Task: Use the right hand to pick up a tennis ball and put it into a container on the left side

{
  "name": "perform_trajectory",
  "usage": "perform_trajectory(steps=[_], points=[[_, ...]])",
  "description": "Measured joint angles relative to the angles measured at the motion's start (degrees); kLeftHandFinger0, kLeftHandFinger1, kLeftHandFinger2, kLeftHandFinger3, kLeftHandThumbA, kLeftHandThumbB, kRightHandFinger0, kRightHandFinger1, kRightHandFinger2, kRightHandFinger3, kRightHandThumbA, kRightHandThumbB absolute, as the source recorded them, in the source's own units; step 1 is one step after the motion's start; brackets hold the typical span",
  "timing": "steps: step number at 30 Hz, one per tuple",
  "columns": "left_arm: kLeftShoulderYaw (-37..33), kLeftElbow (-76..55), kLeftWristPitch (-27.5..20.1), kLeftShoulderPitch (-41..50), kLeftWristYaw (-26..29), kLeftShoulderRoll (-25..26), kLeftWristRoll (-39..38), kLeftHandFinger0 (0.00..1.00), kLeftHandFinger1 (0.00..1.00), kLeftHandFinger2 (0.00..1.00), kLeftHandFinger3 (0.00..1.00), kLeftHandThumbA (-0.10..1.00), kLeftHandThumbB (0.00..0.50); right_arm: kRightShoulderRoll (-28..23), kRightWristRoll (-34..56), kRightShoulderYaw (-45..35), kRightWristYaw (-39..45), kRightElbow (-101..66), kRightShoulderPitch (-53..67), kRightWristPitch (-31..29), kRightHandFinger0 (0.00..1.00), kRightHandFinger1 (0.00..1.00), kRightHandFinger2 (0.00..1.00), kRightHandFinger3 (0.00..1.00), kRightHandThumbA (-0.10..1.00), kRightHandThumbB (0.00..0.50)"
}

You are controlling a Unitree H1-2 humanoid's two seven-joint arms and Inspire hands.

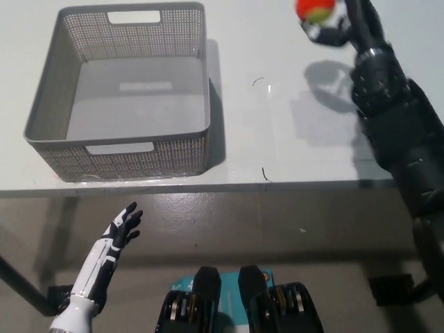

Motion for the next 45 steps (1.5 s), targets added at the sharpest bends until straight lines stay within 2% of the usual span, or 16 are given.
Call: perform_trajectory(steps=[1, 4, 7, 9, 14, 20, 26, 30, 35, 37, 38, 39, 40, 41, 42, 45], points=[[0.01, 0.01, 0.0, 0.01, 0.0, 0.01, 0.0, 1.0, 1.0, 1.0, 1.0, 1.0, 0.175, 0.58, -0.01, 0.2, 0.0, -1.4, -0.3, 0.11, 0.0, 0.05, 0.35, 0.31, 0.39, 0.0], [0.0, 0.0, 0.0, 0.01, 0.0, 0.01, 0.01, 1.0, 1.0, 1.0, 1.0, 1.0, 0.173, 2.78, -0.35, 1.51, 0.01, -4.22, -1.74, 0.13, 0.0, 0.17, 0.45, 0.32, 0.39, 0.0], [0.0, -0.01, 0.01, 0.02, 0.0, 0.01, 0.08, 1.0, 1.0, 1.0, 1.0, 1.0, 0.178, 4.94, -0.88, 2.78, 0.01, -4.71, -3.1, 0.29, 0.0, 0.0, 0.11, 0.07, 0.31, 0.0], [0.01, 0.0, 0.01, 0.01, 0.0, 0.02, 0.15, 1.0, 1.0, 1.0, 1.0, 1.0, 0.177, 6.74, -0.99, 3.76, 0.03, -4.56, -4.04, 0.3, 0.0, 0.0, 0.06, 0.04, 0.35, 0.0], [0.0, 0.0, -0.02, 0.0, 0.0, 0.03, 0.28, 1.0, 1.0, 1.0, 1.0, 1.0, 0.175, 11.26, -1.27, 6.2, 0.14, -2.17, -6.76, 0.51, 0.0, 0.04, 0.3, 0.14, 0.44, 0.0], [-0.02, -0.05, 0.06, 0.0, -0.01, 0.04, 0.46, 1.0, 1.0, 1.0, 1.0, 1.0, 0.181, 16.45, -2.32, 9.43, -0.06, 5.01, -9.76, 0.17, 0.0, 0.08, 0.39, 0.19, 0.4, 0.0], [-0.03, -0.06, 0.1, -0.04, -0.03, 0.09, 0.55, 1.0, 1.0, 1.0, 1.0, 1.0, 0.184, 19.7, -3.29, 11.74, -0.32, 13.64, -10.32, -0.77, 0.0, 0.19, 0.53, 0.44, 0.36, 0.0], [-0.04, -0.07, 0.11, -0.06, -0.1, 0.16, 0.57, 1.0, 1.0, 1.0, 1.0, 1.0, 0.181, 20.54, -4.09, 14.46, -0.46, 18.07, -10.3, -1.2, 0.0, 0.18, 0.47, 0.52, 0.36, 0.0], [-0.05, -0.08, 0.12, -0.09, -0.13, 0.19, 0.57, 1.0, 1.0, 1.0, 1.0, 1.0, 0.184, 20.66, -5.83, 17.88, -0.59, 20.46, -10.2, -1.4, 0.0, 0.03, 0.21, 0.27, 0.37, 0.02], [-0.06, -0.08, 0.14, -0.09, -0.15, 0.19, 0.56, 1.0, 1.0, 1.0, 1.0, 1.0, 0.183, 20.66, -6.39, 19.21, -0.61, 21.19, -10.08, -1.81, 0.14, 0.19, 0.33, 0.51, 0.61, 0.091], [-0.06, -0.08, 0.16, -0.09, -0.15, 0.19, 0.56, 1.0, 1.0, 1.0, 1.0, 1.0, 0.181, 20.65, -6.73, 19.96, -0.59, 21.41, -9.99, -1.85, 0.35, 0.42, 0.55, 0.83, 0.73, 0.181], [-0.07, -0.08, 0.17, -0.09, -0.16, 0.19, 0.56, 1.0, 1.0, 1.0, 1.0, 1.0, 0.18, 20.64, -7.1, 20.65, -0.54, 21.55, -9.96, -1.85, 0.45, 0.54, 0.69, 0.96, 0.8, 0.243], [-0.08, -0.08, 0.17, -0.09, -0.18, 0.2, 0.56, 1.0, 1.0, 1.0, 1.0, 1.0, 0.179, 20.63, -7.46, 21.25, -0.45, 21.75, -9.96, -1.84, 0.49, 0.58, 0.75, 1.0, 0.82, 0.236], [-0.09, -0.08, 0.17, -0.09, -0.18, 0.2, 0.56, 1.0, 1.0, 1.0, 1.0, 1.0, 0.184, 20.6, -7.67, 21.65, -0.31, 21.87, -9.96, -1.83, 0.84, 1.0, 1.0, 1.0, 0.92, 0.321], [-0.12, -0.08, 0.19, -0.13, -0.2, 0.22, 0.57, 1.0, 1.0, 1.0, 1.0, 1.0, 0.188, 20.55, -7.91, 22.11, 0.21, 21.98, -9.98, -1.75, 1.0, 1.0, 1.0, 1.0, 0.96, 0.357], [-0.15, -0.1, 0.27, -0.31, -0.33, 0.28, 0.57, 1.0, 1.0, 1.0, 1.0, 1.0, 0.185, 20.33, -8.28, 22.8, 1.89, 22.06, -9.99, -1.7, 1.0, 1.0, 1.0, 1.0, 1.0, 0.48]])
